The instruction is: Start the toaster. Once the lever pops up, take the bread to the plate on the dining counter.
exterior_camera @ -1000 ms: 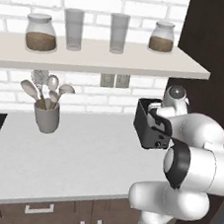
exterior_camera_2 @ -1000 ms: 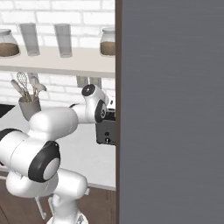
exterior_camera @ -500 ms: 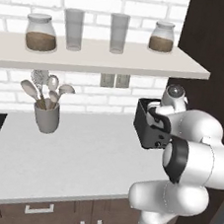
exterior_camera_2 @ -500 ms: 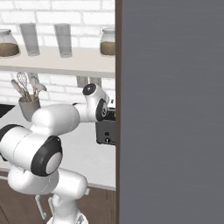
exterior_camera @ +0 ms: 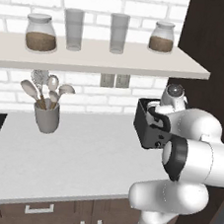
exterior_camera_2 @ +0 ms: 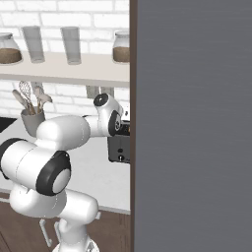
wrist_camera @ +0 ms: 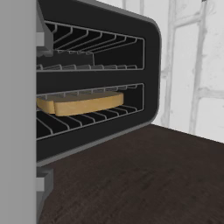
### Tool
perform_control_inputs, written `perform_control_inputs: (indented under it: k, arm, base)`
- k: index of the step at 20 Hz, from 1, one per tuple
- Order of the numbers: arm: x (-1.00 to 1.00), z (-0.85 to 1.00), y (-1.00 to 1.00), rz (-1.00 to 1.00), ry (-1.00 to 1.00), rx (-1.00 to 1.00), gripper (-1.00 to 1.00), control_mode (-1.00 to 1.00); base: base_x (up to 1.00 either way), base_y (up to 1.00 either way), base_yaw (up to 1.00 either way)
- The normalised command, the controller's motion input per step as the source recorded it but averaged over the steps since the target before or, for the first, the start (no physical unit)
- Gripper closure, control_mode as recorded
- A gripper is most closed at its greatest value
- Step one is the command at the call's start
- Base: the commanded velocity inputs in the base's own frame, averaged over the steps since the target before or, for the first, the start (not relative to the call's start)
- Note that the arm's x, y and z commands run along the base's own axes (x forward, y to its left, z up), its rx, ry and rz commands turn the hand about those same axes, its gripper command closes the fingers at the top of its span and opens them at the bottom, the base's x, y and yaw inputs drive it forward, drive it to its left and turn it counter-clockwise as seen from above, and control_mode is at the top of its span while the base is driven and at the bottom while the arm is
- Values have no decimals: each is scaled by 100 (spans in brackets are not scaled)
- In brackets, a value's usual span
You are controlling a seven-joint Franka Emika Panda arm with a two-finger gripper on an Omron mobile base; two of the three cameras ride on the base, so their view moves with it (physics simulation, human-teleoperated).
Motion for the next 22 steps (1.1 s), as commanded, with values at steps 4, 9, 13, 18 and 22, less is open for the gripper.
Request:
perform_control_inputs:
  k: [4, 9, 13, 18, 22]
  arm:
    - [0, 0, 0, 0, 0, 0, -100, -100]
    - [-1, 2, 0, 0, -4, 0, -100, -100]
    - [-1, 7, 0, 0, -8, 0, -100, -100]
    - [0, 1, 0, 0, -2, 0, -100, -100]
    - [0, 0, 0, 0, 0, 0, -100, -100]
  base:
    - [0, 0, 0]
    - [0, 0, 0]
    - [0, 0, 0]
    - [0, 0, 0]
    - [0, 0, 0]
